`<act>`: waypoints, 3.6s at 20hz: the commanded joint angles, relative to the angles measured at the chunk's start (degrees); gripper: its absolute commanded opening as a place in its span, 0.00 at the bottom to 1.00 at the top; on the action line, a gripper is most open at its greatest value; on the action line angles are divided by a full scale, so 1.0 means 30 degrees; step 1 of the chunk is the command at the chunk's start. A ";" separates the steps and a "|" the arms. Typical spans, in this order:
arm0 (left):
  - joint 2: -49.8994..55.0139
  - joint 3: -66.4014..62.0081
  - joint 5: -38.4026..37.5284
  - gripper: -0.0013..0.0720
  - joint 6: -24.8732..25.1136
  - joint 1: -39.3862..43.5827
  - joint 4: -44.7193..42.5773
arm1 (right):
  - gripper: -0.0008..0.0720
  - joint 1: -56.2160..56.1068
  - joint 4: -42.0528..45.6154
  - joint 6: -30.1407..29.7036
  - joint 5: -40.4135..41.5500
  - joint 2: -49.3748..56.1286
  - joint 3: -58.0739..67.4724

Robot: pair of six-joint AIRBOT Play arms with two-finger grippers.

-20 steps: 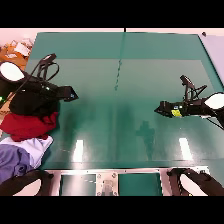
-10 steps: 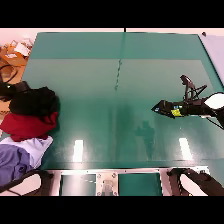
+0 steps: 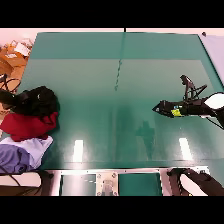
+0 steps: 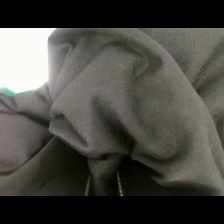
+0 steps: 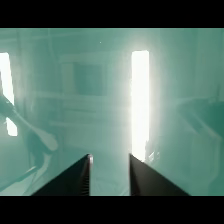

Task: Fold the shirts.

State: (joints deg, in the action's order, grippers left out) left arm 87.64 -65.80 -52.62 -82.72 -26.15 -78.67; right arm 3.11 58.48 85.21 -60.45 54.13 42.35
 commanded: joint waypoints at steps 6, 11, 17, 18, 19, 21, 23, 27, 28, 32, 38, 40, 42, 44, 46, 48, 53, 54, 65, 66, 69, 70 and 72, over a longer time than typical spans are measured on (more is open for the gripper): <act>-0.2521 -0.5880 -0.4189 0.05 0.2120 0.1202 0.7745 | 0.30 0.0233 0.0029 0.0000 -0.0007 0.0007 0.0102; -0.5829 -0.8225 -0.4539 0.05 0.2055 0.7905 0.9573 | 0.31 0.1209 0.0036 -0.0007 -0.0015 0.0007 0.1231; -0.4656 -0.7978 -0.3395 0.05 0.1056 1.6138 0.9449 | 0.31 0.2113 0.0022 -0.0007 -0.0080 0.0007 0.2535; -0.4146 -0.7635 -0.3031 0.05 0.1064 1.7027 0.9377 | 0.37 0.2113 0.0051 -0.0007 -0.0146 0.0007 0.2535; -0.3548 -0.7227 -0.2630 0.05 0.1064 1.7806 0.9377 | 0.48 0.2113 0.0051 0.0000 -0.0226 0.0007 0.2535; -0.2113 -0.6419 -0.2106 0.61 0.1064 1.9059 0.9377 | 0.54 0.2113 0.0036 0.0007 -0.0313 0.0007 0.2535; -0.0699 -0.6339 -0.2718 0.99 0.0277 1.9285 0.9377 | 0.72 0.2127 0.0087 0.0007 -0.0743 0.0007 0.2528; -0.0306 -0.6353 -0.4182 0.99 0.0248 1.7172 0.9289 | 0.73 0.2120 0.0080 0.0080 -0.2790 -0.0007 0.1166; -0.0342 -0.6353 -0.4845 0.99 0.0240 1.6327 0.9282 | 0.73 0.2120 0.0073 0.0109 -0.3286 -0.0051 0.0175; -0.0277 -0.6324 -0.6907 0.99 0.0226 1.3231 0.7898 | 0.73 0.1967 -0.2346 -0.0197 -0.4335 -0.0153 -0.5180; -0.0240 -0.5064 -0.6739 0.99 0.0379 1.2131 0.7759 | 0.73 -0.1617 -0.5610 -0.1260 -0.0947 0.0146 -0.9326; -0.0240 -0.4634 -0.6601 0.99 0.0452 1.2131 0.7788 | 0.73 -0.3024 -0.6419 -0.1282 0.0619 0.0867 -0.9362; -0.0219 -0.4554 -0.6710 0.99 0.0452 1.2131 0.7781 | 0.33 -0.3526 -0.6841 -0.1523 0.1719 0.1530 -0.9071; -0.0219 -0.4554 -0.6929 0.99 0.0452 1.2131 0.7803 | 0.04 -0.2907 -0.6098 -0.2492 0.1537 0.1668 -0.8087; -0.0219 -0.4546 -0.7286 0.99 0.0452 1.2131 0.7810 | 0.04 -0.1151 -0.3832 -0.2157 0.0576 0.1668 -0.6215; -0.0226 -0.4102 -0.7657 0.99 0.0459 1.2233 0.7934 | 0.04 0.1239 -0.0809 -0.0933 -0.0401 0.1676 -0.3854; -0.0226 0.0794 -0.4102 0.99 0.1413 1.5278 1.0018 | 0.04 0.4342 0.0299 -0.0503 -0.0321 0.2492 -0.0546; -0.0219 0.1909 -0.2637 0.99 0.1872 1.6262 1.1183 | 0.04 0.4189 0.0153 -0.0612 -0.0313 0.2747 -0.0546; 0.0452 0.4255 0.3126 0.05 0.2594 2.2003 1.3529 | 0.04 0.3636 0.0240 -0.0627 0.0197 0.3803 -0.0525; 0.0284 0.4240 0.2208 0.05 0.2397 2.1777 1.2488 | 0.04 0.3650 0.0328 -0.0627 0.0444 0.3803 -0.0444; -0.1508 0.3745 -0.0889 0.05 -0.1698 1.9824 0.6076 | 0.04 0.3854 0.1049 -0.0619 0.0277 0.3708 0.1137; -0.2645 0.3330 -0.1872 0.05 -0.2900 1.9147 0.3665 | 0.04 0.3927 0.1042 -0.0612 -0.0328 0.3432 0.1923; -0.5523 0.1668 -0.4087 0.05 -0.4014 1.7937 0.0007 | 0.04 0.4029 0.0962 -0.0546 -0.1319 0.2178 0.3818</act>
State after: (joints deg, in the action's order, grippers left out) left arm 79.40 -56.60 -55.40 -86.83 32.08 -60.20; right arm 14.79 60.93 83.37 -61.34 63.61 47.90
